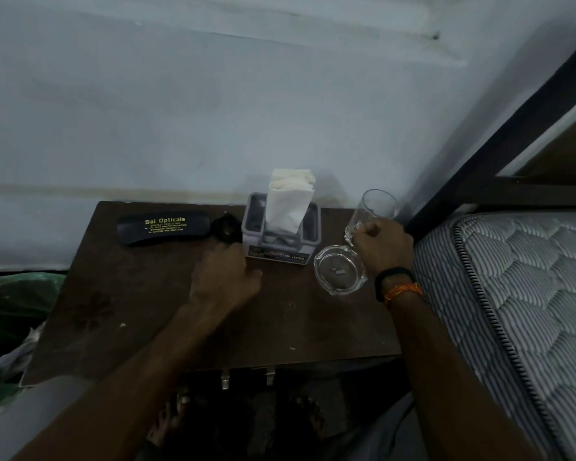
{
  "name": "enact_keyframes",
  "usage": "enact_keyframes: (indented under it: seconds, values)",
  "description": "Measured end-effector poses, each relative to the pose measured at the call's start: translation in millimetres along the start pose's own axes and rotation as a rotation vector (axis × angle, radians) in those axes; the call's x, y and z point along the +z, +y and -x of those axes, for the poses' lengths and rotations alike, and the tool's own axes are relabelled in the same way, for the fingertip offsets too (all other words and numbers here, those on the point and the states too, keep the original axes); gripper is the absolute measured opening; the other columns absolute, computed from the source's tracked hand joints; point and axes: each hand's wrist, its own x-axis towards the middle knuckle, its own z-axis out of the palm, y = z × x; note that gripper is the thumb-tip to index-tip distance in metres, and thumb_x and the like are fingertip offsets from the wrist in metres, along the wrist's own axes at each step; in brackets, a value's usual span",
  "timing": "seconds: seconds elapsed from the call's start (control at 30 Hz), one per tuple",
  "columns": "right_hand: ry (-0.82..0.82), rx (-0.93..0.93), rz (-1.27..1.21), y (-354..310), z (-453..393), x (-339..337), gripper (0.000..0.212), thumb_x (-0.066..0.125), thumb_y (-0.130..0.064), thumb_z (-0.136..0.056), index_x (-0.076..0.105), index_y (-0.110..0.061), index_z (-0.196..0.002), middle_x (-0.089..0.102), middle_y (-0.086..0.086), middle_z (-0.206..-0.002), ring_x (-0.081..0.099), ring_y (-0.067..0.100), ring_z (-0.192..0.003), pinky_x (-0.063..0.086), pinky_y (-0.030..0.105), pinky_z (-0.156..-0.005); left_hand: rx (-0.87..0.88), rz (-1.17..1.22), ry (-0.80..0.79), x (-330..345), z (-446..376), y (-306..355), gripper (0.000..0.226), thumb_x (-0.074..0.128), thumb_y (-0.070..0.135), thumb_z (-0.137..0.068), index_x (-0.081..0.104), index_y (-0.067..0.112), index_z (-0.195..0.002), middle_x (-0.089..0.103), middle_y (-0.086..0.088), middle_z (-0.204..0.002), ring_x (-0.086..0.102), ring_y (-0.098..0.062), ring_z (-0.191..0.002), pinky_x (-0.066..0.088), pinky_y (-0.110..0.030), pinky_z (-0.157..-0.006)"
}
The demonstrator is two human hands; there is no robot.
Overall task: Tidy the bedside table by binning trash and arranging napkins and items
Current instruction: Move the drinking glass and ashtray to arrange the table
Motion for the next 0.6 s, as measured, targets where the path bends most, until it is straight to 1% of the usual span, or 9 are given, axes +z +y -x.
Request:
enact_keyframes:
  seconds: [0.07, 0.1, 0.2, 0.27, 0.3, 0.33, 0.47, 0.53, 0.6]
  values:
    - [0.038, 0.081, -0.048, 7.5, -5.8, -4.8, 0.022, 0.057, -0.016, -0.081, 0.056, -0.016, -0.059, 0.067, 0.006, -0.074, 0.065, 0.03, -0.08, 0.056, 0.035, -0.076, 0.04, -0.166, 0.052, 17.5, 7.1, -5.6, 0.051, 0.061, 0.053, -0.082, 0.053, 0.018, -0.118, 0.053, -0.01, -0.124, 0.051, -0.03, -0.116, 0.046, -0.048, -0.099]
    - [0.045, 0.122, -0.081, 10.6, -9.0, -6.3, 0.018, 0.058, -0.017, -0.08, 0.059, -0.015, -0.062, 0.07, 0.006, -0.078, 0.067, 0.031, -0.083, 0.058, 0.038, -0.077, 0.053, -0.22, 0.068, 26.6, 10.8, -8.2, 0.059, 0.058, 0.056, -0.083, 0.049, 0.017, -0.125, 0.05, -0.012, -0.129, 0.048, -0.032, -0.12, 0.043, -0.048, -0.102]
    - [0.087, 0.203, -0.169, 20.6, -19.2, -9.7, 0.015, 0.059, -0.023, -0.078, 0.068, -0.011, -0.075, 0.072, 0.006, -0.081, 0.069, 0.029, -0.082, 0.06, 0.04, -0.074, 0.115, -0.336, 0.096, 50.2, 19.4, -12.0, 0.061, 0.044, 0.058, -0.089, 0.046, 0.016, -0.133, 0.043, -0.015, -0.14, 0.041, -0.035, -0.128, 0.036, -0.05, -0.107]
    - [0.117, 0.229, -0.218, 25.0, -24.5, -9.3, 0.013, 0.065, -0.025, -0.076, 0.068, -0.013, -0.078, 0.071, 0.004, -0.083, 0.069, 0.026, -0.083, 0.057, 0.034, -0.072, 0.168, -0.347, 0.134, 56.6, 21.6, -17.9, 0.059, 0.037, 0.055, -0.092, 0.05, 0.014, -0.132, 0.045, -0.018, -0.144, 0.04, -0.038, -0.133, 0.031, -0.053, -0.113]
    - [0.12, 0.247, -0.248, 27.3, -27.1, -8.2, 0.017, 0.071, -0.028, -0.073, 0.066, -0.015, -0.083, 0.071, 0.003, -0.088, 0.067, 0.024, -0.086, 0.054, 0.03, -0.072, 0.191, -0.327, 0.161, 58.8, 22.1, -21.7, 0.06, 0.035, 0.054, -0.093, 0.054, 0.012, -0.131, 0.047, -0.019, -0.143, 0.041, -0.038, -0.134, 0.029, -0.053, -0.114]
    - [0.112, 0.263, -0.271, 29.5, -29.8, -6.7, 0.028, 0.077, -0.032, -0.07, 0.064, -0.016, -0.089, 0.07, 0.002, -0.094, 0.066, 0.022, -0.089, 0.052, 0.029, -0.072, 0.21, -0.305, 0.189, 61.2, 22.4, -25.7, 0.061, 0.034, 0.052, -0.093, 0.056, 0.011, -0.131, 0.048, -0.02, -0.143, 0.041, -0.039, -0.135, 0.028, -0.053, -0.115]
    - [0.053, 0.251, -0.31, 36.4, -41.8, 1.5, 0.076, 0.087, -0.041, -0.057, 0.052, -0.015, -0.12, 0.059, 0.009, -0.123, 0.06, 0.025, -0.107, 0.055, 0.041, -0.091, 0.23, -0.268, 0.232, 67.6, 21.7, -32.9, 0.06, 0.035, 0.052, -0.093, 0.056, 0.012, -0.132, 0.047, -0.017, -0.146, 0.038, -0.034, -0.139, 0.024, -0.049, -0.119]
    - [0.053, 0.209, -0.335, 35.7, -45.9, 5.9, 0.093, 0.09, -0.042, -0.054, 0.046, -0.013, -0.13, 0.055, 0.01, -0.132, 0.056, 0.027, -0.117, 0.052, 0.043, -0.098, 0.229, -0.26, 0.231, 67.8, 20.3, -32.6, 0.06, 0.035, 0.052, -0.092, 0.055, 0.012, -0.133, 0.046, -0.016, -0.147, 0.037, -0.033, -0.14, 0.025, -0.048, -0.119]
    - [0.067, 0.17, -0.4, 34.5, -46.8, 12.0, 0.102, 0.092, -0.041, -0.051, 0.042, -0.013, -0.136, 0.053, 0.01, -0.137, 0.053, 0.027, -0.123, 0.049, 0.043, -0.102, 0.227, -0.266, 0.229, 67.8, 19.6, -32.6, 0.061, 0.034, 0.053, -0.092, 0.054, 0.013, -0.134, 0.045, -0.015, -0.149, 0.035, -0.033, -0.141, 0.024, -0.049, -0.119]
